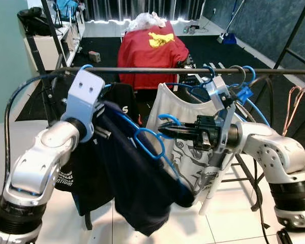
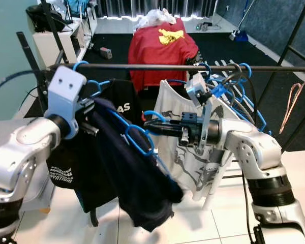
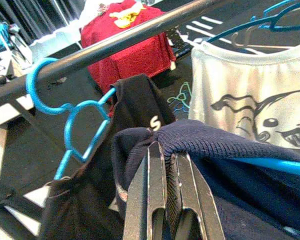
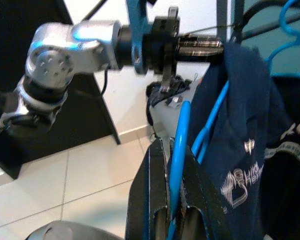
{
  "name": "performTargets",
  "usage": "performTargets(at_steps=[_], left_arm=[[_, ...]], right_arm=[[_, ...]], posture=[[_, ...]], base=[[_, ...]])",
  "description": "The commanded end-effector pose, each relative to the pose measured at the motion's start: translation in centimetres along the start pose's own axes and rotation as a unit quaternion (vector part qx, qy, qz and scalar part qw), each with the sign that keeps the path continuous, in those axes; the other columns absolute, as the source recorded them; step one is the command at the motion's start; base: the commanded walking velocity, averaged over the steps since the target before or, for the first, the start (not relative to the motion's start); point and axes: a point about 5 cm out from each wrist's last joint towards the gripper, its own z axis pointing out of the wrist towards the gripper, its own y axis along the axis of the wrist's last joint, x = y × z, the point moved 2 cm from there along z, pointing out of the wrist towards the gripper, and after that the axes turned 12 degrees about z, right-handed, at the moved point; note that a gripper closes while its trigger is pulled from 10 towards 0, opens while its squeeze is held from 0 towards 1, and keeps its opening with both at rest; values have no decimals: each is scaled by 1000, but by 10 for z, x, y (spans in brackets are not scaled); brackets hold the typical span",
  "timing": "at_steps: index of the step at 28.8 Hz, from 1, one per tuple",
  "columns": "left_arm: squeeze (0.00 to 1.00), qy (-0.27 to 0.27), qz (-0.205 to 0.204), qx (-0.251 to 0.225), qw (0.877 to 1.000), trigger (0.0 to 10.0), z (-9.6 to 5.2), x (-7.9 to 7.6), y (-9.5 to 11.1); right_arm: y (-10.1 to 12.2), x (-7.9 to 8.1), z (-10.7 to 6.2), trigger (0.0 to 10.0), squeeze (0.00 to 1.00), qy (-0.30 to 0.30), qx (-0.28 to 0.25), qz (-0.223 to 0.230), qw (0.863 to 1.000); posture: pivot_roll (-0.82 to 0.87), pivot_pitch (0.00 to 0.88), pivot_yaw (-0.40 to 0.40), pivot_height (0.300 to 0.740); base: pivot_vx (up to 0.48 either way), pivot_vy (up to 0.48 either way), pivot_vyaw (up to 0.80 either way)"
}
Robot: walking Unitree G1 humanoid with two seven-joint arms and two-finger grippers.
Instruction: Hang hanger
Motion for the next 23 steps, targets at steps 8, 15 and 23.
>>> performTargets(at_steps=[8, 15, 23], left_arm=[[0, 55, 41, 28, 997, 0, -3, 25, -12], [0, 43, 76, 24, 996, 0, 4, 21, -13], [0, 53, 102, 9, 993, 0, 11, 28, -5]], right_arm=[[-5, 25, -19, 0, 0, 44, 10, 25, 999], [-13, 49, -25, 0, 0, 90, 53, 51, 993], [-47, 46, -26, 0, 0, 56, 109, 87, 989]], posture=[[-17, 18, -24, 740], [-21, 11, -24, 740], [-22, 6, -20, 740]], base=[[0, 0, 0], [0, 0, 0], [0, 0, 0]])
